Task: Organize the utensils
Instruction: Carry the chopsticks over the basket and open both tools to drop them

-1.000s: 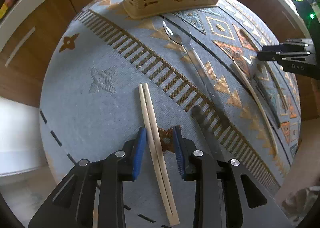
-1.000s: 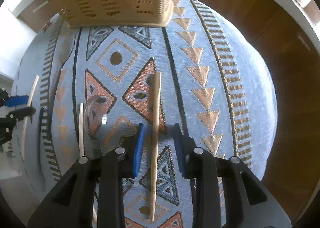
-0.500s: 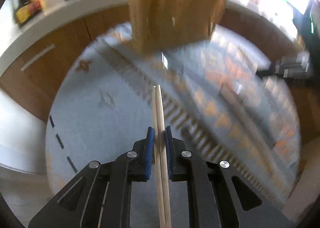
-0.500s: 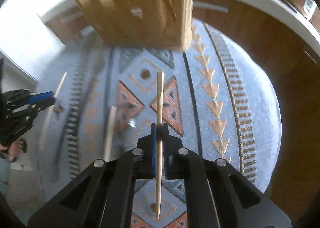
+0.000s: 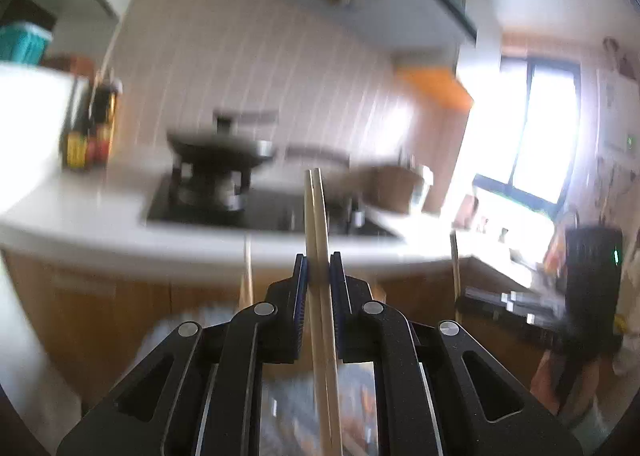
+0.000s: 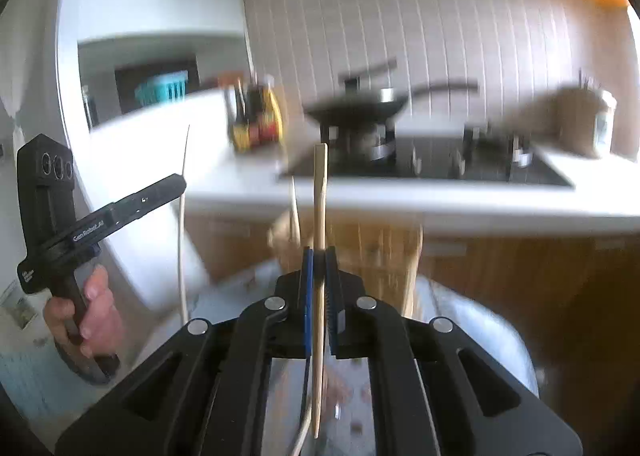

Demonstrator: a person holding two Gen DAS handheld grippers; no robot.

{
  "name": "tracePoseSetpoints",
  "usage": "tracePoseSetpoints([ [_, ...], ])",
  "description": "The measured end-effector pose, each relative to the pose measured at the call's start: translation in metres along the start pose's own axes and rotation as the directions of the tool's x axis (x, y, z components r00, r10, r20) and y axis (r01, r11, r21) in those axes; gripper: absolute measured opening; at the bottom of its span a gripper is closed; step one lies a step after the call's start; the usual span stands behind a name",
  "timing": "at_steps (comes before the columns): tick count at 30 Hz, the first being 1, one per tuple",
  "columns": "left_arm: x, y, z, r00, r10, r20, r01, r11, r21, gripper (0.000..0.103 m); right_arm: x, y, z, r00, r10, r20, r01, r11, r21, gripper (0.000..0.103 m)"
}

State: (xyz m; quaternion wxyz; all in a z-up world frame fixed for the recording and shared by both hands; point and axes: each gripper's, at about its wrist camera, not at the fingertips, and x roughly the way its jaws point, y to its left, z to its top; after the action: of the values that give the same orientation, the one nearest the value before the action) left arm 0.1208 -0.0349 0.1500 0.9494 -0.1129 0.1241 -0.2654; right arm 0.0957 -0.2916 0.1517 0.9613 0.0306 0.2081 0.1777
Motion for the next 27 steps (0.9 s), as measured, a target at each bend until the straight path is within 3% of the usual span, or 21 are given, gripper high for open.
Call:
tracePoseSetpoints([
  [6,0.034,-0.010,0.037,0.982,0.046,0.182,-0.033,0.997,-0.075,0.009,0.013,-0.004,0.038,0.979,-0.077,0.187,0.077,0.997,0.006,0.004],
  [11,0.073,-0.012,0.036,0.975,0.076,0.207,-0.055,0.993,-0.108,0.009,0.041,-0.025,0.055,0.956,-0.127,0.264,0.126,0.992,0.021,0.004],
  [17,0.116,-0.012,0.013,0.963,0.151,0.222,-0.141,0.988,-0.060,0.009,0.075,-0.048,0.052,0.931,-0.180,0.317,0.178,0.983,0.038,0.004],
  [27,0.148,-0.004,-0.018,0.955,0.232,0.187,-0.232,0.972,-0.022,0.010,0.108,-0.066,0.022,0.938,-0.192,0.289,0.188,0.981,0.040,0.004],
])
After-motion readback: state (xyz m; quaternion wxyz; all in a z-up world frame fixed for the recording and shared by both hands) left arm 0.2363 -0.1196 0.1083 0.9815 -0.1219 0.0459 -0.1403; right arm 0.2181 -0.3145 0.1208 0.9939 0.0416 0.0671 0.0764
